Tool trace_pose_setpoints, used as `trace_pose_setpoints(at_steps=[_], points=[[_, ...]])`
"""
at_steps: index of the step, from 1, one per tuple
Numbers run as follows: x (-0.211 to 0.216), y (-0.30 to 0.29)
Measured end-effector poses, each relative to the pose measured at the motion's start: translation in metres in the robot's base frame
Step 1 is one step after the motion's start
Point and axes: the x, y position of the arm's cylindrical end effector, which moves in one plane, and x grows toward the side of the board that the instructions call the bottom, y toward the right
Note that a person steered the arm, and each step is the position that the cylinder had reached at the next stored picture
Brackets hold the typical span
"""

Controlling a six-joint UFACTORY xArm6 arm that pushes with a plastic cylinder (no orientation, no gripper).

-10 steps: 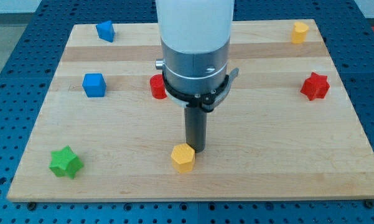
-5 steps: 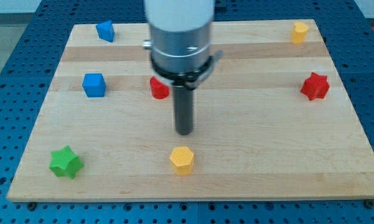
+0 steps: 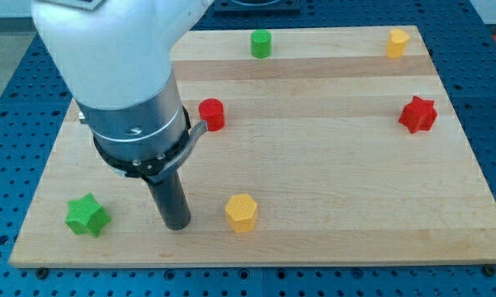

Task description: Place the yellow hexagon at the bottom center of the board

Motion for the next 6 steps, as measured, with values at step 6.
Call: trace_pose_setpoints(at_steps=[6], points=[[-0.008,0.057]])
